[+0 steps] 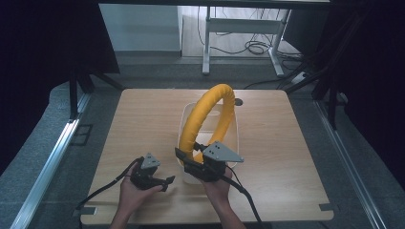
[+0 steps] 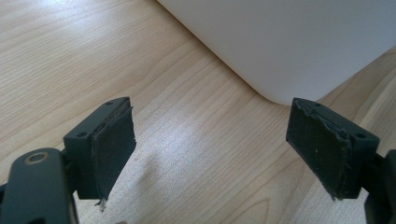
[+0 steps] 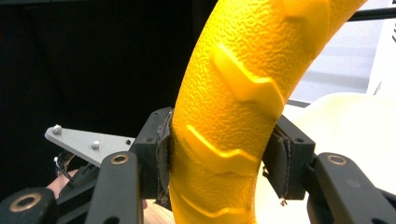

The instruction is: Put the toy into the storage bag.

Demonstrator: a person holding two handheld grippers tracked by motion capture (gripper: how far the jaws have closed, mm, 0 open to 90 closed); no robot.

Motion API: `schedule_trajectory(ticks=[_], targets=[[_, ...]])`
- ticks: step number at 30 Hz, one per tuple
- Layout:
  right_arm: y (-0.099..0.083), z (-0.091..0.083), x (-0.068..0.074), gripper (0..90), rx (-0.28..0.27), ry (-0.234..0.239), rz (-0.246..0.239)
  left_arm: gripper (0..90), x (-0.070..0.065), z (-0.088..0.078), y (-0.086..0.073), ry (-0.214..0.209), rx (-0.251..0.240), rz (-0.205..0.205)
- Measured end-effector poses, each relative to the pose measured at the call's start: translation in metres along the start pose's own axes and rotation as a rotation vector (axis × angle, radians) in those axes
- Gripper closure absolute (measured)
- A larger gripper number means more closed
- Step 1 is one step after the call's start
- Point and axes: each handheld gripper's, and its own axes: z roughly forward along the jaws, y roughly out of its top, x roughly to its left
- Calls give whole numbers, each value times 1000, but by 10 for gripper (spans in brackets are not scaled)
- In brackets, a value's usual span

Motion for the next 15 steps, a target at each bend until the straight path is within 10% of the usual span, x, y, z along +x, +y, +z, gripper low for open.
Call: schedule_trajectory(ticks=[15], targets=[[-7, 4, -3, 445, 97, 3, 19, 156, 0, 1, 0, -6, 12, 2]])
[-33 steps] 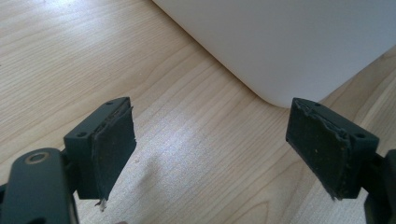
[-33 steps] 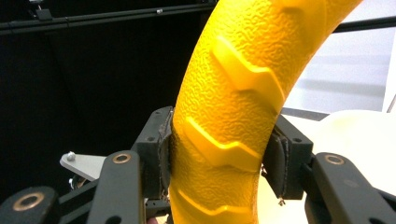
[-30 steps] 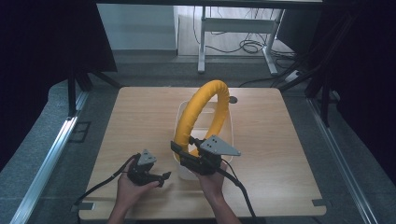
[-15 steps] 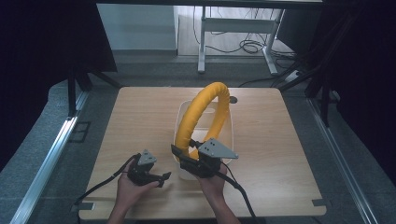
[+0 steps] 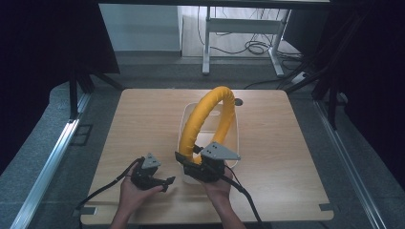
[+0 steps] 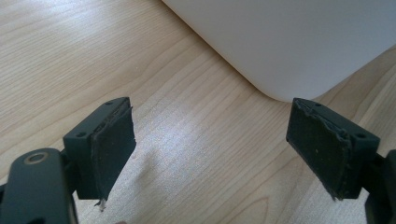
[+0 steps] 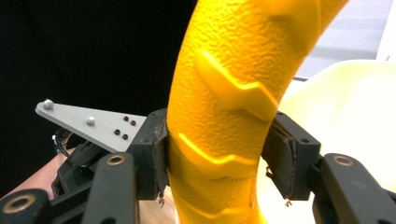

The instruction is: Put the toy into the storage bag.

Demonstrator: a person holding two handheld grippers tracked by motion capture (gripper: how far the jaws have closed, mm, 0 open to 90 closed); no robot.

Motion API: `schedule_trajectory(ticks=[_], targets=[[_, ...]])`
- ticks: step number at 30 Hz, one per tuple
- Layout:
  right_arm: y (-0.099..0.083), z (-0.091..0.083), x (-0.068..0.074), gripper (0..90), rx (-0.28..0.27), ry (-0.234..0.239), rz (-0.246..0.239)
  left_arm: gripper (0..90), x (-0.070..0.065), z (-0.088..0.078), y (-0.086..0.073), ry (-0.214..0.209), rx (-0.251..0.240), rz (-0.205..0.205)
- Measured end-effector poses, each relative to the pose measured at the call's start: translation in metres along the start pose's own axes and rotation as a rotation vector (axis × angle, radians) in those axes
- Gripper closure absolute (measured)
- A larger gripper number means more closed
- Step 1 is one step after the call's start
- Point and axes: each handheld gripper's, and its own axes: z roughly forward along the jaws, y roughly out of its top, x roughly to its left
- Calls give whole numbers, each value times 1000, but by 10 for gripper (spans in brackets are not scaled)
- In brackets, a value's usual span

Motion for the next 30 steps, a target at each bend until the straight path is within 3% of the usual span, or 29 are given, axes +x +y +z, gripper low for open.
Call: schedule_trajectory(ticks=[8, 20, 26, 30], targets=[[0, -1, -2, 394, 2, -6, 15, 156, 0, 0, 0, -1, -2, -2], [4, -18, -4, 356, -73, 4, 22, 154, 1, -1, 1, 3, -6, -1], [8, -31, -12, 356, -92, 5, 17, 154, 1, -2, 0, 7, -8, -1], [12, -43, -23, 358, -89, -19, 3, 153, 1, -2, 0, 7, -8, -1]])
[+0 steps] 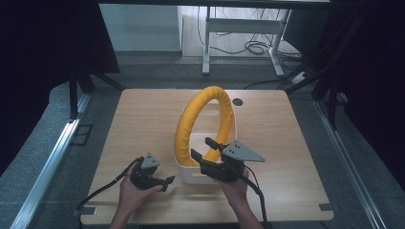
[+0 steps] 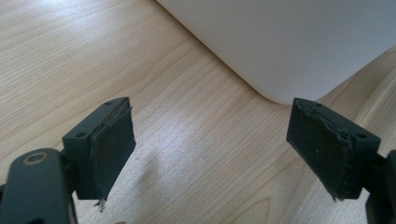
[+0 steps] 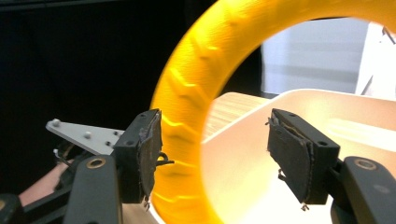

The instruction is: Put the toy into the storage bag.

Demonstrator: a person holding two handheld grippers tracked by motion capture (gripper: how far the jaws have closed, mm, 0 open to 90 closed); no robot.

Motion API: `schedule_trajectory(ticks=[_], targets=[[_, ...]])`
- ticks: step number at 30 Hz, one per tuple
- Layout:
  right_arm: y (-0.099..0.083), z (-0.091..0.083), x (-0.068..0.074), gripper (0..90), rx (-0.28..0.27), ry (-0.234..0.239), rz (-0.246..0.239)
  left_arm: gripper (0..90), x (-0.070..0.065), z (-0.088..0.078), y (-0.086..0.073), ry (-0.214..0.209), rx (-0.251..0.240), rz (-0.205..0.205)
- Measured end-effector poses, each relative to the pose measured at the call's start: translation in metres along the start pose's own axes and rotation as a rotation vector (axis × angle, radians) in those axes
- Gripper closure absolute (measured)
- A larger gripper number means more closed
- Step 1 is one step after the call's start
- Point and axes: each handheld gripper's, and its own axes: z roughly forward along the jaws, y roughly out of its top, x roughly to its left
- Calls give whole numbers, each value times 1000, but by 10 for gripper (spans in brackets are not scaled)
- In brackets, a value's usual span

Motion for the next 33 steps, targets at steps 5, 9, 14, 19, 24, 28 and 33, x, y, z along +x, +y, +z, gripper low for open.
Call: schedule_trajectory(ticks=[5, 9, 14, 19, 24, 28, 33], targets=[[4, -17, -20, 366, 9, -30, -9, 154, 0, 0, 0, 2, 0, 1], [2, -31, -40, 376, 14, -61, -12, 154, 0, 0, 0, 2, 3, 1], [-4, -49, -69, 398, 25, -92, -4, 154, 0, 0, 0, 7, 2, 0], [-17, -64, -99, 410, 64, -125, 23, 154, 0, 1, 0, 8, 3, 2], [-32, -76, -121, 413, 105, -164, 46, 154, 0, 1, 0, 7, 10, 5], [-41, -83, -135, 413, 128, -198, 58, 153, 0, 2, 0, 8, 13, 6], [-54, -88, -145, 413, 163, -231, 60, 153, 0, 2, -1, 8, 15, 8]])
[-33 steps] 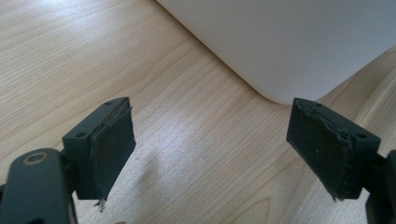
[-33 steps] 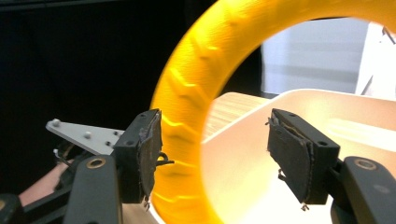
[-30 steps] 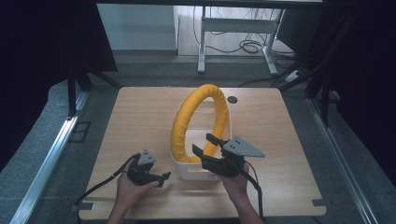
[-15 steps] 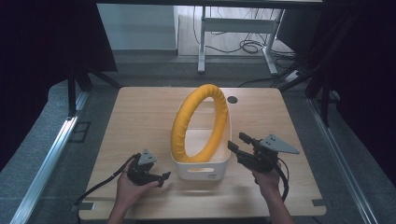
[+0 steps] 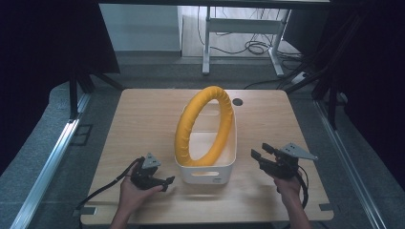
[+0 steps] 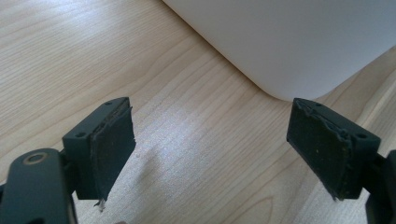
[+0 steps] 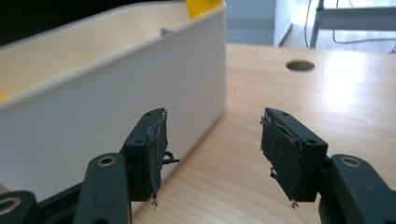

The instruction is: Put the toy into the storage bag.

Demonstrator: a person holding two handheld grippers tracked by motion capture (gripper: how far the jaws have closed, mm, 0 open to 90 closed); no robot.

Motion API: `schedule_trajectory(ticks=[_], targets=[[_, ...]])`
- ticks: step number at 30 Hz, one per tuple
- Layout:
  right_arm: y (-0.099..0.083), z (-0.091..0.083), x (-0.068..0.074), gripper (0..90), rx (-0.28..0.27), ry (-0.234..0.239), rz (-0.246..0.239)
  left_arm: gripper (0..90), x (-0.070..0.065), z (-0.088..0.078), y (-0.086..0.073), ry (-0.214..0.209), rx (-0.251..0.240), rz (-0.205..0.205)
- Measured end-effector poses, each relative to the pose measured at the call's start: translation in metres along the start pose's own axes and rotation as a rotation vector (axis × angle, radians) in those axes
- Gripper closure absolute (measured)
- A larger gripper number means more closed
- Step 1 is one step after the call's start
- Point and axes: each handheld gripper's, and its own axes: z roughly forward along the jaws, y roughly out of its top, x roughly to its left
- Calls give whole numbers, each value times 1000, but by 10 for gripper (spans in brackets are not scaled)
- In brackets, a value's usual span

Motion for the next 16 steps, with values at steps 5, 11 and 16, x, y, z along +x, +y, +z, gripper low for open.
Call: schedule_trajectory(ticks=[5, 11, 16], targets=[[-9, 2, -5, 413, 24, -18, -2, 154, 0, 1, 0, 1, 2, 3], [-12, -1, -6, 411, 16, -21, -8, 154, 0, 0, 0, 0, 0, 1], [-17, 2, -6, 395, 37, -13, -15, 154, 0, 2, 0, -1, 0, -1]])
